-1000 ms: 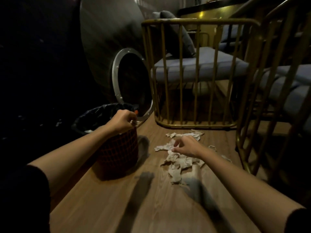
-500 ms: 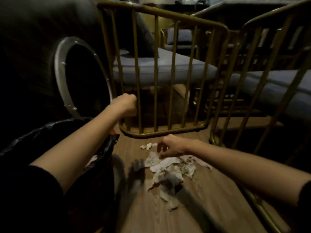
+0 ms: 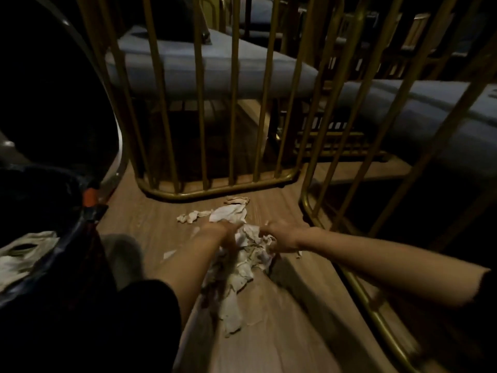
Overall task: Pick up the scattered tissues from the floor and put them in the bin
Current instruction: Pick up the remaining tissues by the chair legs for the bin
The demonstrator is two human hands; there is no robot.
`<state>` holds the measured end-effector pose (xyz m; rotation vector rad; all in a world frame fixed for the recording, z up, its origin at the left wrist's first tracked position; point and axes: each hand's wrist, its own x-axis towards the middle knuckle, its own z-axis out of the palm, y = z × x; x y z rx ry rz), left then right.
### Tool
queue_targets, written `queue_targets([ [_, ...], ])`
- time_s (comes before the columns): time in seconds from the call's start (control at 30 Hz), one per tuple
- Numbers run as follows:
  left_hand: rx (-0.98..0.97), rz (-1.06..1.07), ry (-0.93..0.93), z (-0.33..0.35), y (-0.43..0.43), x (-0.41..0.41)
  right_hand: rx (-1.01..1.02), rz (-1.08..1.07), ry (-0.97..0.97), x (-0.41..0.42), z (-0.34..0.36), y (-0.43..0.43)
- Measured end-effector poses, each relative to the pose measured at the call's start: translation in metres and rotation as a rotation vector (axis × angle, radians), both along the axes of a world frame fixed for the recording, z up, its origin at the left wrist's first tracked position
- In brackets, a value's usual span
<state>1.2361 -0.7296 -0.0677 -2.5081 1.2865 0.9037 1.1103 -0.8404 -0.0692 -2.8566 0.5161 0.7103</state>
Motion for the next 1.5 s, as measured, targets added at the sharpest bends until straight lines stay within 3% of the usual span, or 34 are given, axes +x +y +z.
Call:
queue_targets([
  [0.13,-0.038,0.083,0.068,-0.095,0.021,-0.03,-0.036,-0.015,0.029,0.002,-0.028,-0.023],
  [0.2,-0.245,0.114,0.051,-0.131,0.026,-0.04,-0.017,-0.029,-0.015,0.006,-0.037,-0.03],
  [0.3,-0.593,0.245,0.096,-0.152,0.039,-0.048,0.053,-0.069,-0.05,0.015,-0.059,-0.039],
  [0.47,-0.799,0.318,0.097,-0.144,0.051,-0.034,0.202,-0.077,-0.069,0.034,-0.102,-0.044],
  [0.53,-0.837,0.327,0.021,-0.133,0.046,-0.02,0.188,0.011,-0.121,0.035,-0.116,-0.034],
  [0.67,-0.868,0.382,-0.069,-0.105,0.023,0.019,0.2,0.067,-0.469,0.026,-0.144,-0.017],
  [0.8,-0.725,0.475,-0.066,-0.097,-0.012,0.058,0.295,-0.211,-0.735,0.023,-0.142,-0.033],
  [0.9,-0.626,0.393,-0.097,-0.099,-0.045,0.08,0.307,-0.34,-0.847,0.026,-0.125,-0.058],
  [0.97,-0.561,0.302,-0.108,-0.104,-0.068,0.089,0.262,-0.334,-0.794,0.027,-0.125,-0.075],
  [1.07,-0.385,0.262,-0.013,-0.12,-0.094,0.098,0.177,-0.355,-0.445,0.022,-0.146,-0.086],
  [1.13,-0.279,0.171,-0.046,-0.13,-0.104,0.094,0.154,-0.368,-0.281,0.012,-0.159,-0.078],
  [1.23,-0.394,0.11,-0.189,-0.14,-0.109,0.082,0.111,-0.354,-0.368,0.0,-0.164,-0.058],
  [1.33,-0.474,0.176,-0.191,-0.139,-0.098,0.074,0.269,-0.419,-0.46,0.003,-0.156,-0.043],
  [1.4,-0.49,0.252,-0.146,-0.139,-0.082,0.073,0.326,-0.442,-0.45,0.007,-0.15,-0.035],
  [1.5,-0.61,0.294,-0.161,-0.13,-0.054,0.074,0.216,-0.348,-0.339,0.014,-0.146,-0.029],
])
